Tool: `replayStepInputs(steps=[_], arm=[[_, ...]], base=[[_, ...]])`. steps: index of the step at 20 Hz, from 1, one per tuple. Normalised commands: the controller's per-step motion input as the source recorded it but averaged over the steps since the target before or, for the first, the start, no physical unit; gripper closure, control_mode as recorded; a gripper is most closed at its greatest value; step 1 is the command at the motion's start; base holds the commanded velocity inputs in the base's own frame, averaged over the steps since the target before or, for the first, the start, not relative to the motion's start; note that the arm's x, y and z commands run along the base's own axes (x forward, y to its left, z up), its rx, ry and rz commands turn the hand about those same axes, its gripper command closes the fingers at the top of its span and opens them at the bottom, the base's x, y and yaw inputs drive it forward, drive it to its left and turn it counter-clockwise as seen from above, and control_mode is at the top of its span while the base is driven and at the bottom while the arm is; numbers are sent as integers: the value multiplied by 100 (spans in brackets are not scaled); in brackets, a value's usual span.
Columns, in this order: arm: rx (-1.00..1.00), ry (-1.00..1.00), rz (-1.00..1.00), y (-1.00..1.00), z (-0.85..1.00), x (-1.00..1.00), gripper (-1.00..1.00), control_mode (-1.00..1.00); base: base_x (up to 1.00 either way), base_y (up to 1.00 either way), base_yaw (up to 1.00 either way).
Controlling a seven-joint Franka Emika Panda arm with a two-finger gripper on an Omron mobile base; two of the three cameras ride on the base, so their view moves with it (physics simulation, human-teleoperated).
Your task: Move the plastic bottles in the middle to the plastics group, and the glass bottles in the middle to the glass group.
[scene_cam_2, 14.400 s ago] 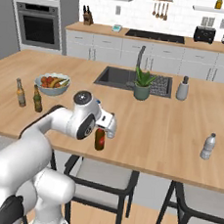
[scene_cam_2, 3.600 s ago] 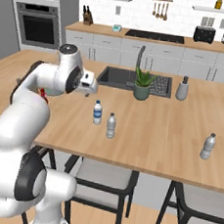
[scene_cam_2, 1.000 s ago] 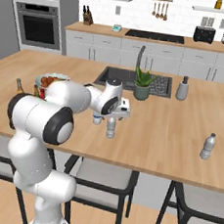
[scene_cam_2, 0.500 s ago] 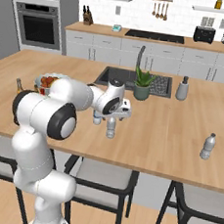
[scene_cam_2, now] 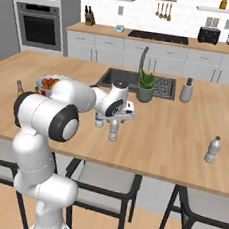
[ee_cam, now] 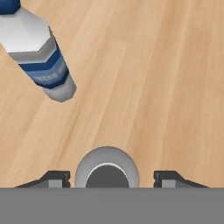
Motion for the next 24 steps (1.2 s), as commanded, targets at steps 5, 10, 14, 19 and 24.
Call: replayStepInputs(steps=[5, 10, 14, 19, 24], arm=[[-3, -3, -2, -1, 2, -32, 100, -100], [-2, -7, -11, -27, 26, -33, 100, -100], [0, -7, -17, -73, 41, -16, 100, -100], [0, 0, -25, -100, 30, 0, 100, -100], [0, 0, -32, -100, 1, 0, 100, -100]], base=[[0, 0, 0], [0, 0, 0], [0, 0, 0], [0, 0, 0], [0, 0, 0]])
